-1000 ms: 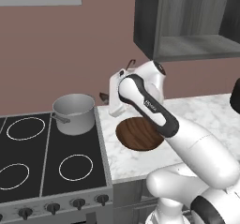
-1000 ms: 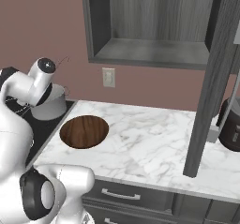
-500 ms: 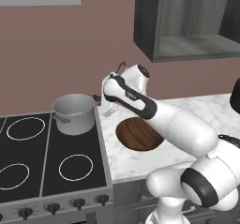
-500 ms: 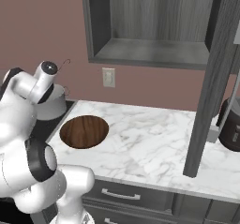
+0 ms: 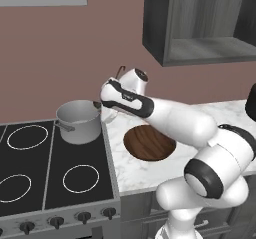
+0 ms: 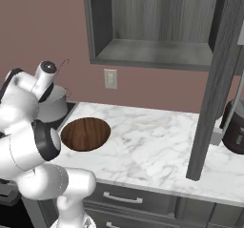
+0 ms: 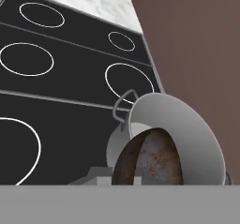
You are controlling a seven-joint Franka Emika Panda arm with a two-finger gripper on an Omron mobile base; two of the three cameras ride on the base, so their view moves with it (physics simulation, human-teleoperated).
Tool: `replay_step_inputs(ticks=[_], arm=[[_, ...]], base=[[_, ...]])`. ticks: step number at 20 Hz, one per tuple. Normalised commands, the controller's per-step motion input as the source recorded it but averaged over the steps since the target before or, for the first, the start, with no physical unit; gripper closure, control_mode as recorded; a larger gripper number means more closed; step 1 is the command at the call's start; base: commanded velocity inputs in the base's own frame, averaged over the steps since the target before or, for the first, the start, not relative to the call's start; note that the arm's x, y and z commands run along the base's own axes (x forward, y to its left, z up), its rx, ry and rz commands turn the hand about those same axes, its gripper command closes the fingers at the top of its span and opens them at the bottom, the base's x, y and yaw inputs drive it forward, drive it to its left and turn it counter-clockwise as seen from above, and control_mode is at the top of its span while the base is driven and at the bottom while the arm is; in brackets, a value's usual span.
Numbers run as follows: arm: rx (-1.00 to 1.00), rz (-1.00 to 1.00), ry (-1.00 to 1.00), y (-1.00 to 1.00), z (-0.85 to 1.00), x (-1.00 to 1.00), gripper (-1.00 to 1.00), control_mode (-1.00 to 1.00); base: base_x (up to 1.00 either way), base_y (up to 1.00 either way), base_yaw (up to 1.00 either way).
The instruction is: Open the cabinet and move the ladle to the pot. Then close the cabinet.
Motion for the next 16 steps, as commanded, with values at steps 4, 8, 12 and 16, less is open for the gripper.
replay_step_inputs(ticks=[4, 8, 12, 16], arm=[[-0.02, 0.0, 0.03, 0.08, -0.14, 0.32, 1.0, -1.0], [-0.03, 0.0, 0.03, 0.13, -0.2, 0.36, 1.0, -1.0], [-0.05, 0.0, 0.0, 0.17, -0.3, 0.33, 1.0, -1.0], [-0.06, 0.0, 0.0, 0.2, -0.29, 0.29, 1.0, -1.0]], base=[[0.0, 0.0, 0.0], [0.0, 0.0, 0.0], [0.0, 0.0, 0.0], [0.0, 0.0, 0.0]])
